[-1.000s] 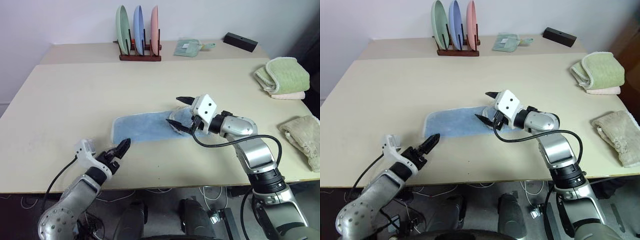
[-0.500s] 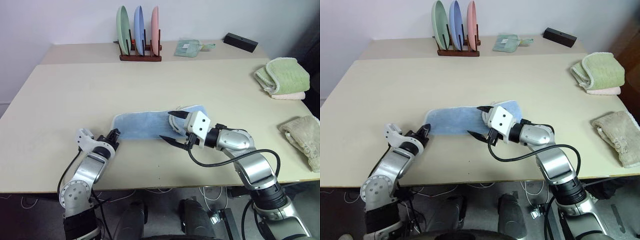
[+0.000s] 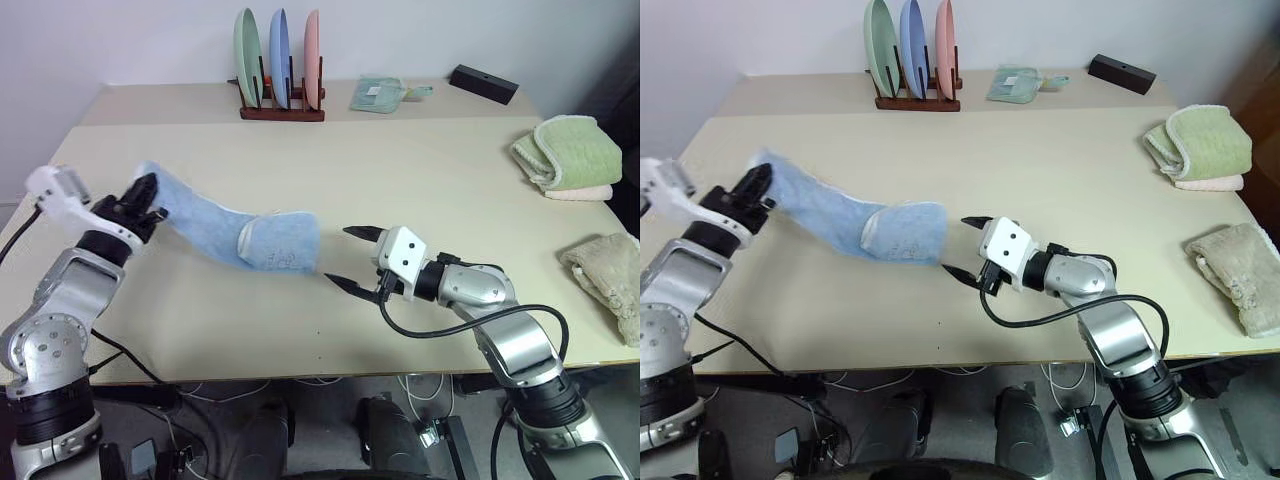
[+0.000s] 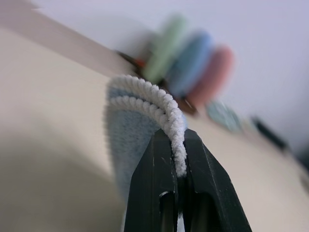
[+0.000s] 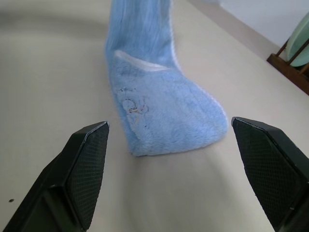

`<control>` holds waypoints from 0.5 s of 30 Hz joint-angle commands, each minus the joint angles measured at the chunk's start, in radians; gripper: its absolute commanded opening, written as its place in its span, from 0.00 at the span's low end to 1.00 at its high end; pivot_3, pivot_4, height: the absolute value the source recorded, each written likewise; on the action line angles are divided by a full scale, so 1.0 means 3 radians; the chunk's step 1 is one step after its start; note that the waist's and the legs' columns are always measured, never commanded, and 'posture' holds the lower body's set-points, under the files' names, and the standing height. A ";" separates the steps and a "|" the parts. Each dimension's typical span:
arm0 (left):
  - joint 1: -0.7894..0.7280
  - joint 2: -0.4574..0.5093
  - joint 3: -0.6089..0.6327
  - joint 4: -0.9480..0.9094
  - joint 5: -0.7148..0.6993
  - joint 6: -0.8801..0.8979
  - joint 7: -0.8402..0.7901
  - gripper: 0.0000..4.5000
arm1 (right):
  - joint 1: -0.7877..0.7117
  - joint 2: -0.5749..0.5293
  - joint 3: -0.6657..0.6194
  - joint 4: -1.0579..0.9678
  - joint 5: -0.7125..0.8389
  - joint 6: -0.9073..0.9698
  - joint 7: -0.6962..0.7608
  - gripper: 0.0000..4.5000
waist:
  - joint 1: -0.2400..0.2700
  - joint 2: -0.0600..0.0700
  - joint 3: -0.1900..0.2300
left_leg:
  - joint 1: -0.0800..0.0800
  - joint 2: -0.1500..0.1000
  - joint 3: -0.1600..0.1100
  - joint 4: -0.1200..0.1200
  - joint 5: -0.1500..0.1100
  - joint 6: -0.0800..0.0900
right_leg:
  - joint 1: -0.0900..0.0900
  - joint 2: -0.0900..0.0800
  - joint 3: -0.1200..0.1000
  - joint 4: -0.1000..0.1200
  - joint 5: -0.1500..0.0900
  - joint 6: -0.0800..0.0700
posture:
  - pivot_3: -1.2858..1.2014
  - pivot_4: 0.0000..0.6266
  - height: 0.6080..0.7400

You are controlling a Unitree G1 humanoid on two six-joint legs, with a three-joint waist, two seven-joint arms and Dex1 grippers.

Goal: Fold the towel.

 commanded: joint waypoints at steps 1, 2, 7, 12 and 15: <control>-0.0186 0.0141 -0.0801 -0.0380 0.0474 0.0169 -0.0487 0.01 | -0.0021 0.0034 -0.0085 -0.0001 0.0027 -0.0040 -0.0055 0.93 | -0.0004 -0.0001 0.0000 | 0.0000 0.0000 0.0000 0.0000 0.0000 0.0000 | 0.0000 0.0000 0.0000 0.0000 0.0000 0.0000 | 0.52 0.24 1.00; -0.0208 0.0160 -0.0966 -0.0400 0.0608 0.0186 -0.0558 0.01 | -0.0014 0.0034 -0.0081 0.0005 0.0020 -0.0048 -0.0060 0.93 | -0.0015 0.0000 0.0000 | -0.0001 0.0000 0.0000 0.0000 0.0000 0.0000 | 0.0001 0.0000 0.0001 -0.0003 0.0000 0.0000 | 0.52 0.24 1.00; -0.0377 -0.0014 -0.1843 -0.0194 0.1423 0.0178 -0.0748 0.01 | 0.0067 0.0035 -0.0071 -0.0018 -0.0017 -0.0044 -0.0125 0.93 | -0.0041 0.0001 0.0001 | 0.0001 0.0003 0.0001 -0.0012 0.0000 0.0000 | -0.0006 0.0003 0.0002 -0.0004 0.0005 0.0010 | 0.52 0.24 1.00; -0.0342 -0.0203 -0.1887 -0.0095 0.1638 0.0227 -0.0833 0.01 | 0.0137 0.0018 -0.0091 -0.0082 -0.0030 -0.0015 -0.0184 0.93 | -0.0029 0.0000 0.0002 | -0.0003 0.0004 0.0001 -0.0009 0.0000 0.0000 | -0.0008 0.0003 0.0002 -0.0004 0.0005 0.0011 | 0.52 0.24 1.00; -0.0307 -0.0244 -0.1833 -0.0107 0.1690 0.0280 -0.0892 0.01 | 0.0166 0.0008 -0.0093 -0.0097 -0.0033 -0.0015 -0.0202 0.93 | -0.0022 0.0000 0.0002 | -0.0003 0.0003 0.0001 -0.0008 0.0000 0.0000 | -0.0007 0.0003 0.0002 -0.0004 0.0005 0.0010 | 0.52 0.24 1.00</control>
